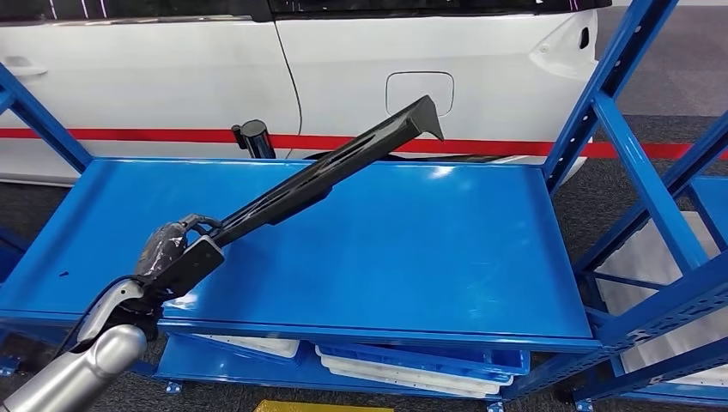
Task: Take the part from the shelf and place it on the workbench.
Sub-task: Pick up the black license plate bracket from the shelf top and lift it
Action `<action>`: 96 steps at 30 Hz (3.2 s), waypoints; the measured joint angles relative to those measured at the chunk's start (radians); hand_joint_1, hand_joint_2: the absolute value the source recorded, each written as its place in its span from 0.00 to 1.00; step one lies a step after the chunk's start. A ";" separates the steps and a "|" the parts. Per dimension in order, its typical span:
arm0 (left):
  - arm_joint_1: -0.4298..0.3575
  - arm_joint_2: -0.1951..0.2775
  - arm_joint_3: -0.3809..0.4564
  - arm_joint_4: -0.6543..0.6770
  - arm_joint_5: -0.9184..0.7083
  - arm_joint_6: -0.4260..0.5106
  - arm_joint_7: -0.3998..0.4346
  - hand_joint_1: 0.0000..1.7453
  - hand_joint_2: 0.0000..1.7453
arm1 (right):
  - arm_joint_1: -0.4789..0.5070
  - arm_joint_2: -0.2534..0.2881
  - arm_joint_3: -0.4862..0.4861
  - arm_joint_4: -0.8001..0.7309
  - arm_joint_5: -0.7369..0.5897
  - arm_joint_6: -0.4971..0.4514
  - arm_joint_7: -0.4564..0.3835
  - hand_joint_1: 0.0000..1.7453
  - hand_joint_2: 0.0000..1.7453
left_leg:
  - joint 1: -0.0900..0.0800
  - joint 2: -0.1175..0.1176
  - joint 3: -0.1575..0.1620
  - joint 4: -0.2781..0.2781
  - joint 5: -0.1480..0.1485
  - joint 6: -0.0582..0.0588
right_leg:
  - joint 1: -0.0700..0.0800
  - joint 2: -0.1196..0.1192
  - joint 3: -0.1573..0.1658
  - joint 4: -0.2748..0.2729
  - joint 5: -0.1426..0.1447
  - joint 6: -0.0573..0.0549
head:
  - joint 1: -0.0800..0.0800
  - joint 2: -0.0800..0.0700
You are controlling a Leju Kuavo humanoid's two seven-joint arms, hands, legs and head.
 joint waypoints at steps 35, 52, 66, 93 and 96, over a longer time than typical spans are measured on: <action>0.268 -0.159 0.098 -0.252 0.264 -0.032 -0.437 1.00 1.00 | 0.001 -0.012 -0.001 0.000 -0.051 0.000 -0.003 0.00 0.00 | -0.023 -0.003 0.116 -0.221 0.061 0.036 | 0.015 0.003 -0.019 0.021 -0.006 0.008 | 0.001 0.000; 0.364 -0.280 0.065 -0.266 0.314 -0.114 -0.521 1.00 1.00 | 0.002 -0.021 -0.002 0.000 -0.076 0.000 -0.011 0.00 0.00 | -0.020 -0.004 0.124 -0.222 0.058 0.040 | 0.004 0.003 -0.015 0.028 -0.016 0.023 | 0.003 0.000; 0.405 -0.299 0.041 -0.251 0.447 -0.198 -0.614 1.00 1.00 | 0.001 -0.020 -0.003 0.000 -0.088 0.000 -0.013 0.00 0.00 | -0.027 -0.003 0.118 -0.220 0.054 0.042 | 0.009 0.003 -0.013 0.026 -0.017 0.015 | -0.001 0.000; 0.414 -0.309 0.012 -0.205 0.438 -0.163 -0.633 1.00 1.00 | 0.002 -0.025 -0.004 0.000 -0.088 0.000 -0.017 0.00 0.00 | -0.019 -0.003 0.050 -0.046 -0.001 0.033 | 0.011 0.001 -0.013 0.027 -0.013 0.003 | 0.001 0.000; 0.411 -0.309 0.010 -0.205 0.436 -0.162 -0.630 1.00 1.00 | 0.001 -0.024 -0.004 0.000 -0.087 0.000 -0.017 0.00 0.00 | -0.031 -0.002 0.124 -0.209 0.050 0.050 | 0.013 0.002 -0.013 0.028 -0.014 0.006 | 0.001 0.000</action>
